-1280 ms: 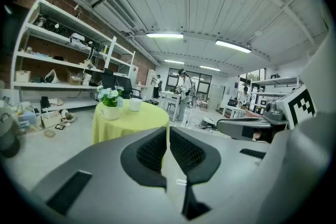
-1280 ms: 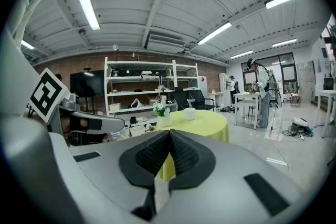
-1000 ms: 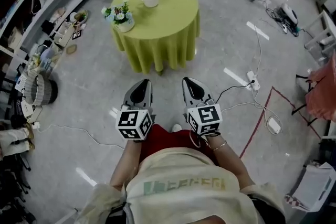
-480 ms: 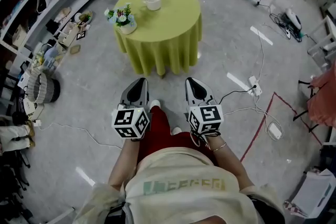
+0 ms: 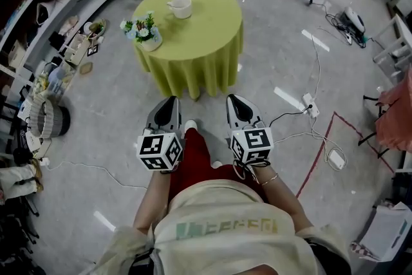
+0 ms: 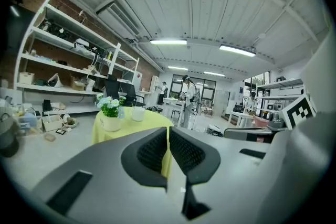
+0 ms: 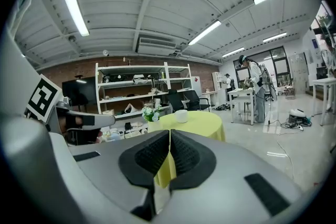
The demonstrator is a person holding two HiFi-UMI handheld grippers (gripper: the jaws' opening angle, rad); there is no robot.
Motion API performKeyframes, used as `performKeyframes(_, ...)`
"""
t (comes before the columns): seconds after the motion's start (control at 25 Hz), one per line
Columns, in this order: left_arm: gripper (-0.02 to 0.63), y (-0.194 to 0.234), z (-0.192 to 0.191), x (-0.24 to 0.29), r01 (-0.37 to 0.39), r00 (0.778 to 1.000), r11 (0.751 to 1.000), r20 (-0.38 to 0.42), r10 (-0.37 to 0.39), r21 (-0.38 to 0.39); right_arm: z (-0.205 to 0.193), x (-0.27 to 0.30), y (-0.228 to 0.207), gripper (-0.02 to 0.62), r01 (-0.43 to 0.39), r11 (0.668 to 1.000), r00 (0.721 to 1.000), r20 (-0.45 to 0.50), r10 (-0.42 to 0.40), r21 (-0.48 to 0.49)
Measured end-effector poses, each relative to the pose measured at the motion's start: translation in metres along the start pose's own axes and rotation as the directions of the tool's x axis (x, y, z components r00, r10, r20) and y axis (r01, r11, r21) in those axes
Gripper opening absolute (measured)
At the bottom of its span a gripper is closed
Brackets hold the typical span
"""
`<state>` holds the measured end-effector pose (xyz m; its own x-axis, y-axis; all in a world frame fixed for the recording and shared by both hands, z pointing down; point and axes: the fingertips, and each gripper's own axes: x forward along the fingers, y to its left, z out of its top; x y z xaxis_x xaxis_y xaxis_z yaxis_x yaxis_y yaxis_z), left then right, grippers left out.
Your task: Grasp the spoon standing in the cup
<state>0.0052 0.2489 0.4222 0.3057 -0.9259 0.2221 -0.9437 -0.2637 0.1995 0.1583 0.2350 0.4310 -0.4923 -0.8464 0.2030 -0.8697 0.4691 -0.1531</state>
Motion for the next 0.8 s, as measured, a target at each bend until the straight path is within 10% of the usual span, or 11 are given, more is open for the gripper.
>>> performKeyframes(0.8, 0.034, 0.103, 0.033, 0.124, 0.018, 1.000, 1.000, -0.021, -0.019, -0.026, 0.012, 0.160, -0.009, 0.037, 0.007, 1.000, 0.998, -0.059, -0.007, 0.005)
